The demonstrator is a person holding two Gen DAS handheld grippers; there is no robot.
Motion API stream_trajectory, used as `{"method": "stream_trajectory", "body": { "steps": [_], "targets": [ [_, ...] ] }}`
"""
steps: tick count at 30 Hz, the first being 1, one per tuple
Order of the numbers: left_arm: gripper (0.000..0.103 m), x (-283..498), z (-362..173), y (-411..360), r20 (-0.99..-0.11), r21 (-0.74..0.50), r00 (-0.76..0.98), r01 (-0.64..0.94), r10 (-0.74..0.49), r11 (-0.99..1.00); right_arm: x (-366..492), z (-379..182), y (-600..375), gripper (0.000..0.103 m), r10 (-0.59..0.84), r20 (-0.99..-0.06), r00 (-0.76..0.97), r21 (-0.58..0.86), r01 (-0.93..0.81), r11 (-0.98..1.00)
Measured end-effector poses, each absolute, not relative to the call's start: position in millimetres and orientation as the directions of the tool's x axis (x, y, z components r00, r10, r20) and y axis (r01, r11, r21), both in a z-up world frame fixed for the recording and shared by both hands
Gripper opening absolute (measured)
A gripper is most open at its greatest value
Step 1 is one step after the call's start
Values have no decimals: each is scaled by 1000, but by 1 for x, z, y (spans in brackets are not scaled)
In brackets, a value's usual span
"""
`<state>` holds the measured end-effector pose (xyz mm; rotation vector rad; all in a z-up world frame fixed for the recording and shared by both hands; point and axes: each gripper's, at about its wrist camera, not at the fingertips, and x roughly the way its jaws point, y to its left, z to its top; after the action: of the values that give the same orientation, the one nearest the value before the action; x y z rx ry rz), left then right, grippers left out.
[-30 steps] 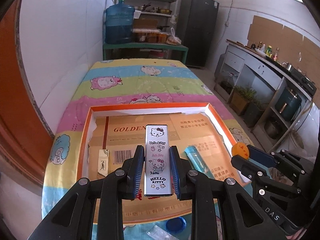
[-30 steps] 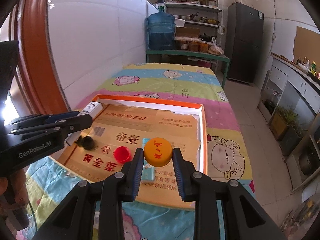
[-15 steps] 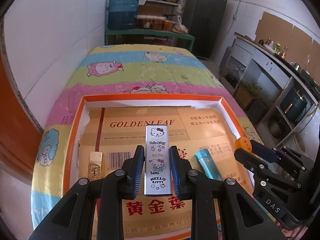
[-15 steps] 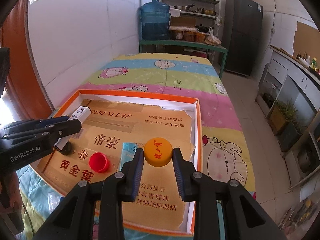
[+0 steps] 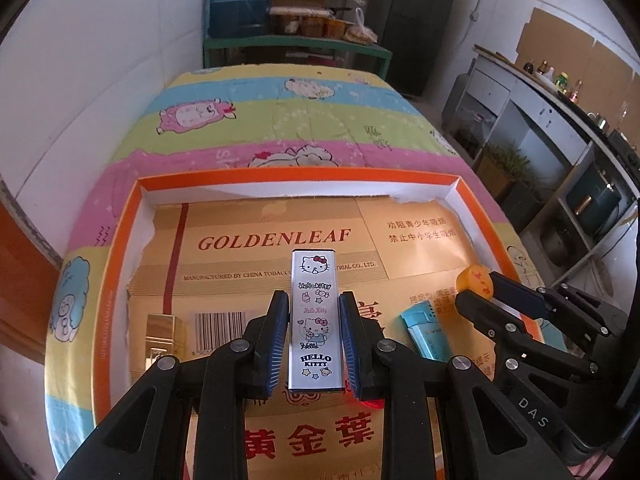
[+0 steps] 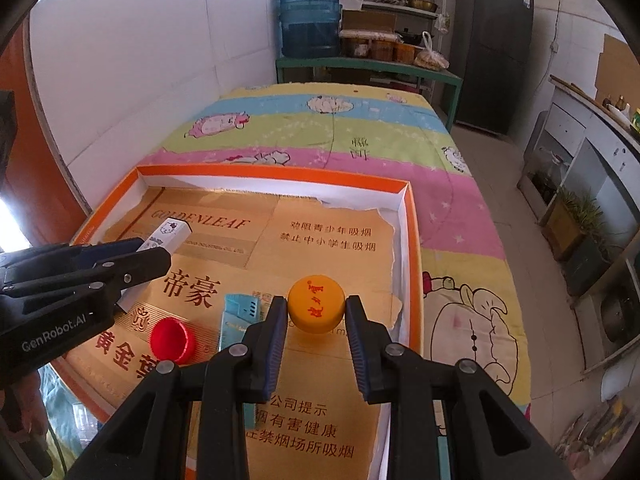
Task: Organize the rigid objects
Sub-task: 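Carry the Hello Kitty box with the left tool while the right tool carries the yellow cap into the tray, then open the left tool to release the box while the right tool releases the yellow cap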
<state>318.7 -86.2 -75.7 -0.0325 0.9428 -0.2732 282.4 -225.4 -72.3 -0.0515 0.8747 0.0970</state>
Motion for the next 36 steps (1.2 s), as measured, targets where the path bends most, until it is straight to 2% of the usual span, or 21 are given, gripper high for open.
{"method": "stream_trajectory", "body": {
  "steps": [19, 23, 25, 36],
  "targets": [
    [27, 329, -91, -92, -810, -148, 531, 224, -248, 963, 289, -87, -226, 30, 65, -796, 602, 1, -106, 994],
    [35, 328, -91, -89, -801, -188, 526, 236, -288, 953, 288, -87, -227, 30, 64, -792, 607, 2, -103, 995],
    [45, 327, -90, -88, -797, -197, 528, 234, -295, 952, 287, -87, -227, 30, 66, -789, 610, 4, -102, 995],
    [46, 312, -76, -93, -785, -128, 566, 251, -253, 959, 278, -82, -227, 39, 64, -779, 623, 8, -92, 996]
  ]
}}
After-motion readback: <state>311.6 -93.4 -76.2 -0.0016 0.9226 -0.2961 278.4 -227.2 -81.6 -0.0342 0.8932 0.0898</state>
